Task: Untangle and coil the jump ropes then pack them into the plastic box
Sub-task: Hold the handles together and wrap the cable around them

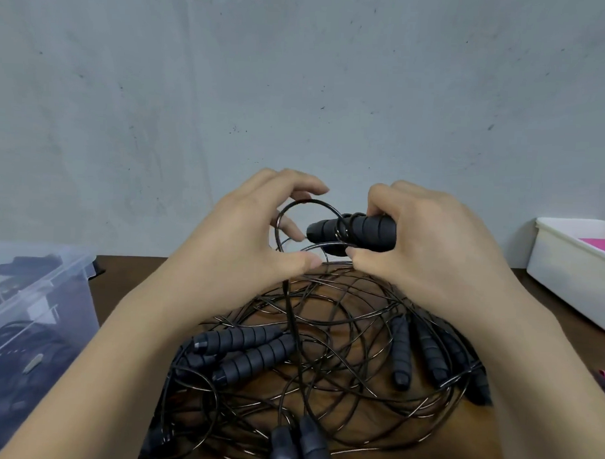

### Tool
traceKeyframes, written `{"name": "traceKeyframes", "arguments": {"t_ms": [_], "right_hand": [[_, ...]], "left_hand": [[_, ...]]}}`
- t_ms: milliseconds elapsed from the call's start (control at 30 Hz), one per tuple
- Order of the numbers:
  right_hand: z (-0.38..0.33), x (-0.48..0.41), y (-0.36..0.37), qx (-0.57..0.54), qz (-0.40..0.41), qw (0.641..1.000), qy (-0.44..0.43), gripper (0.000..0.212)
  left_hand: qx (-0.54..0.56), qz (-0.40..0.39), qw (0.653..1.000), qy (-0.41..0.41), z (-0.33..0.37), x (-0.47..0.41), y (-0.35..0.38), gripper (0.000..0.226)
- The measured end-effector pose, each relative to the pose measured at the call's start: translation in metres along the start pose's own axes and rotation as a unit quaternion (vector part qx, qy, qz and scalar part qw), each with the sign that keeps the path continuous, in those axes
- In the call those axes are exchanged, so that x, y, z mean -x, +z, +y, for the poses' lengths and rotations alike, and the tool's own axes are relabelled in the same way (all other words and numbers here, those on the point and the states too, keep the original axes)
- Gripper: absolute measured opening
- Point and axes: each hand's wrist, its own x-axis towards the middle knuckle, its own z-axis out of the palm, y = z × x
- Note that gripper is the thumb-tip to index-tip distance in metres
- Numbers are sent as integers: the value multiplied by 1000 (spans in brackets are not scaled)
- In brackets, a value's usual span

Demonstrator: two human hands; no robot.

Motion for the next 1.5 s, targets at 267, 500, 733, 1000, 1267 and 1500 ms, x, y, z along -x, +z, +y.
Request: {"name": "traceKeyframes", "arguments": {"t_ms": [267, 500, 733, 1000, 1267, 1500], "right_hand": [[12, -5, 9, 21, 50, 999, 4, 40], [11, -11, 17, 82, 36, 996, 16, 29], [12, -11, 20, 98, 21, 995, 13, 43], [20, -8, 13, 26, -6, 999, 28, 42], [6, -1, -1, -152, -152, 976, -18, 38], [-4, 7, -19, -355, -217, 909, -25, 34]], "left_hand": [[341, -32, 931, -127, 20, 2, 4, 59], [341, -172, 915, -132, 40, 8, 32, 36], [446, -206, 859, -145, 57, 19, 55, 23], [195, -71, 961, -184, 33, 10, 17, 23], [73, 107, 989, -64, -3, -4, -2, 13], [174, 40, 983, -29, -29, -13, 8, 11]]}}
